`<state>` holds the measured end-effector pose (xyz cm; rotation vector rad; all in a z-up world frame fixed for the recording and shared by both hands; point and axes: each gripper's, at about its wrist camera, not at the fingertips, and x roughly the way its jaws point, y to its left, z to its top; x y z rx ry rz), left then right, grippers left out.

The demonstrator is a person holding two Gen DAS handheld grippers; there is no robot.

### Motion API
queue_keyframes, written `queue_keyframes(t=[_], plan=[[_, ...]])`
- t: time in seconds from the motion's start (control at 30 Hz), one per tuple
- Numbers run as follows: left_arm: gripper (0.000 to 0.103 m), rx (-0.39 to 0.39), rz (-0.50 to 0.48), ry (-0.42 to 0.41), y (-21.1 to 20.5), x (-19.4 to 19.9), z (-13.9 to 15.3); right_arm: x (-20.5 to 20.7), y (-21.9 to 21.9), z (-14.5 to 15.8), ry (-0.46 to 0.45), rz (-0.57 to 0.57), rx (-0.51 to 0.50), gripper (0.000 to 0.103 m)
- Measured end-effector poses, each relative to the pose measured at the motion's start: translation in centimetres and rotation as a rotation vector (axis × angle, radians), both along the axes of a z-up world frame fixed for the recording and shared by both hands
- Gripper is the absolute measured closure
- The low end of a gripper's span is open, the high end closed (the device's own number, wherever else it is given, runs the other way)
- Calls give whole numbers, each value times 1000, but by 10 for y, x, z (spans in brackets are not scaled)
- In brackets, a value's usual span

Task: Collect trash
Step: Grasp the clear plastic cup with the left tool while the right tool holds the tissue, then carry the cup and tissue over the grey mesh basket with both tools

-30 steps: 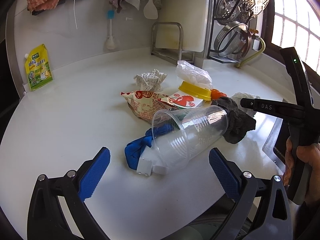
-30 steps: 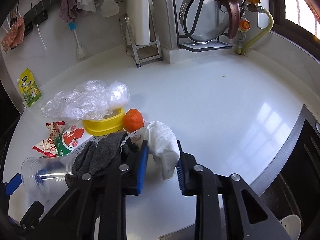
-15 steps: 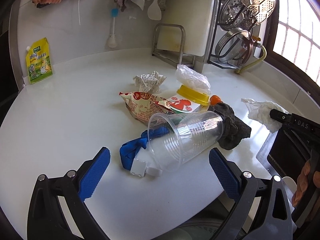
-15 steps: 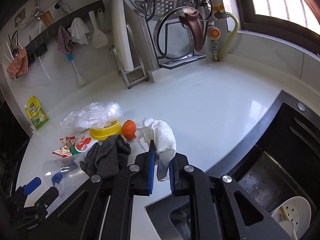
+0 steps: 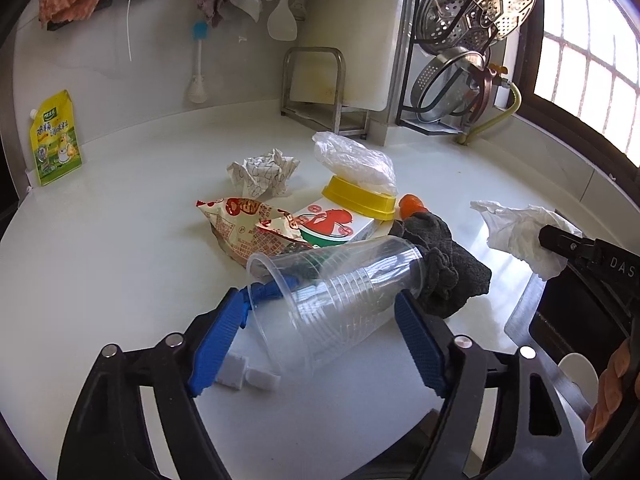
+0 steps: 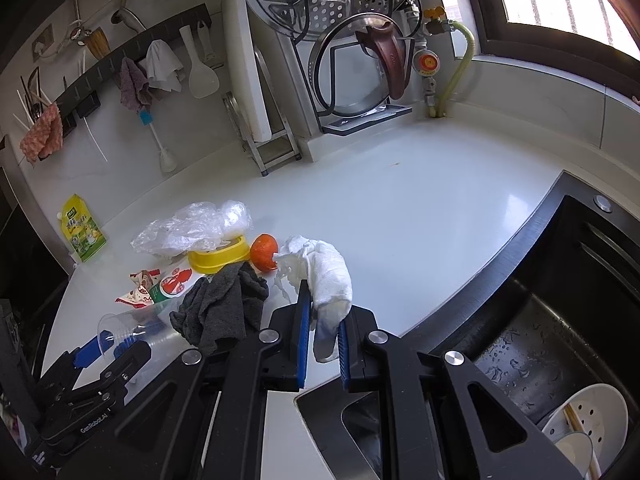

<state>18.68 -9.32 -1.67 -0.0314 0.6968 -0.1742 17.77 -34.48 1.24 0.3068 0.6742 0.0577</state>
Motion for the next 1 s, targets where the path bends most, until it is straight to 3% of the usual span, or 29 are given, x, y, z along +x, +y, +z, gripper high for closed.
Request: queue_keyframes(t=[0.07,0.13,0.23,0.63,1.0], plan=[[50,-3,-25,13,-4,1,-3,0,0,0,1,0,1,91],[77,-8,-45,18,-8,0,-4,1,0,-1,3,1,0,91],[98,-23,-68,12,-8,-2,-2,1,1,-1,3,2,-1,91],[99,32,-58,-55,14,-45,28,-25,13,4,-34,8,-54,91],[99,85,-48,-92,54,-138,34,-129,41,13,-85,-5,-97,91]])
